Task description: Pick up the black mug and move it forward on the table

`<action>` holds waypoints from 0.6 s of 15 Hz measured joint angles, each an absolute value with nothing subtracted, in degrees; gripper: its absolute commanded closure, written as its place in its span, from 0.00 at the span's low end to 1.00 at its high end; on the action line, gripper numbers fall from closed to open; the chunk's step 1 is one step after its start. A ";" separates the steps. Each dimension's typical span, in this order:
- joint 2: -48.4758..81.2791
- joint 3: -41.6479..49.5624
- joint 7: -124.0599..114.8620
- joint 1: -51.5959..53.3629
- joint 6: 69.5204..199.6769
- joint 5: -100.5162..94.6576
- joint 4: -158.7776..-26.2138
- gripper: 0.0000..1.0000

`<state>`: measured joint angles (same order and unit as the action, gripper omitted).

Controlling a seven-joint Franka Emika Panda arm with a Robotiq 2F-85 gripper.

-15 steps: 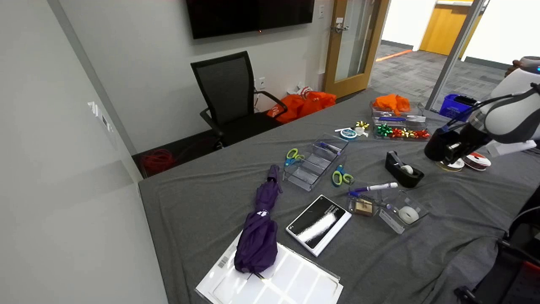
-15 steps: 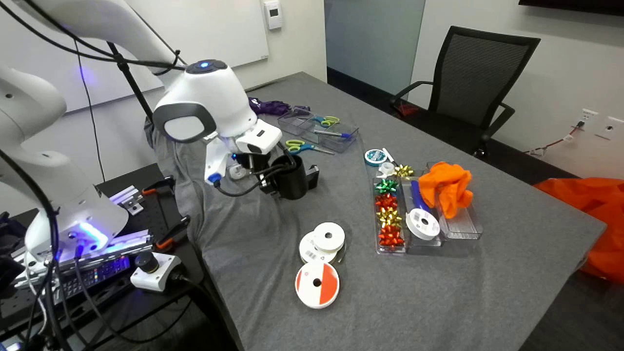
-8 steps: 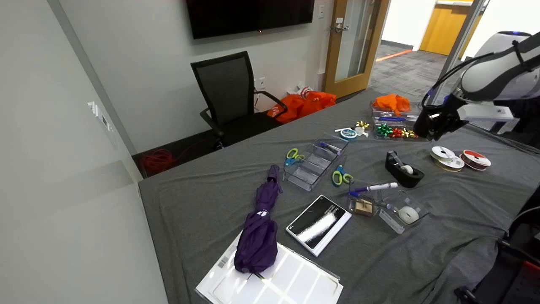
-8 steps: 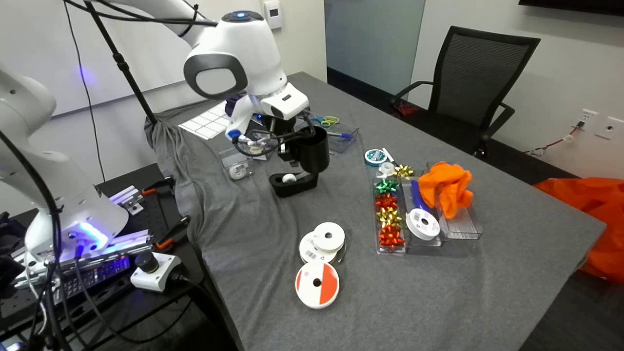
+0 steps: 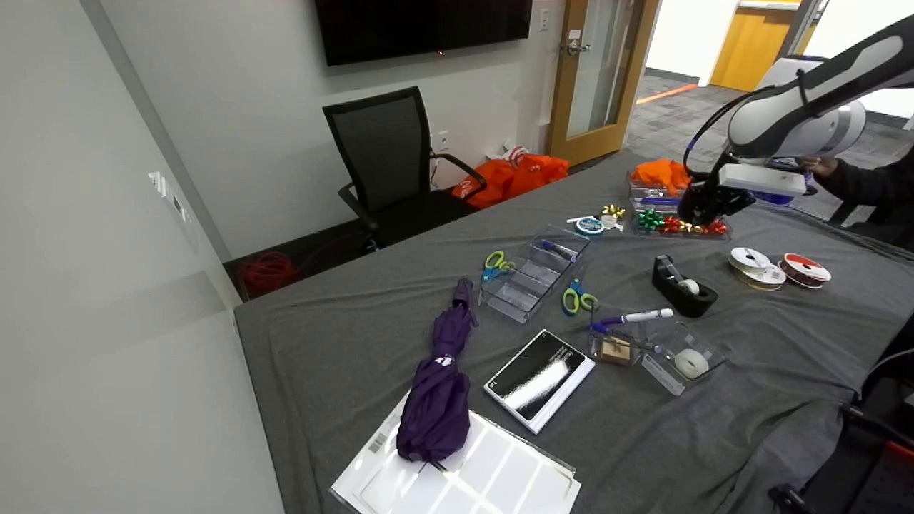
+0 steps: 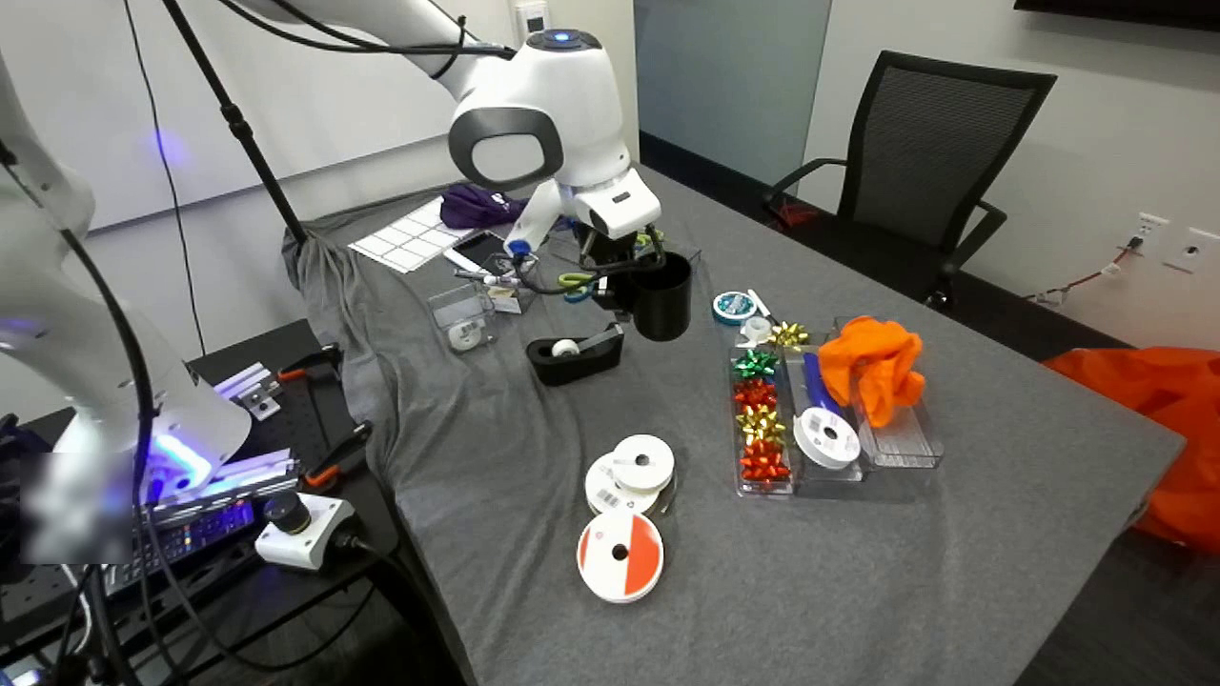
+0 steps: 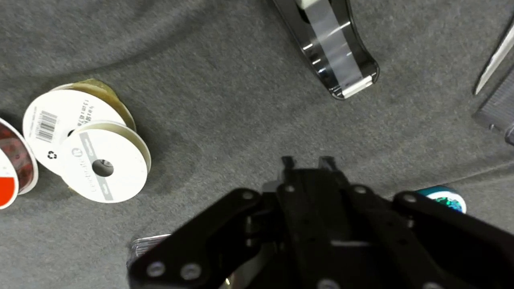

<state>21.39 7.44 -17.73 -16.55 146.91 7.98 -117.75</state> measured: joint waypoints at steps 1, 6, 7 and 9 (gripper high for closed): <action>23.44 7.89 -19.29 -15.86 146.79 8.09 -116.00 0.95; 33.40 10.20 -26.97 -12.05 143.86 8.09 -106.33 0.95; 35.09 10.51 -28.16 -11.50 143.29 8.09 -104.58 0.95; 38.14 10.92 -30.01 -10.67 142.71 8.09 -101.53 0.95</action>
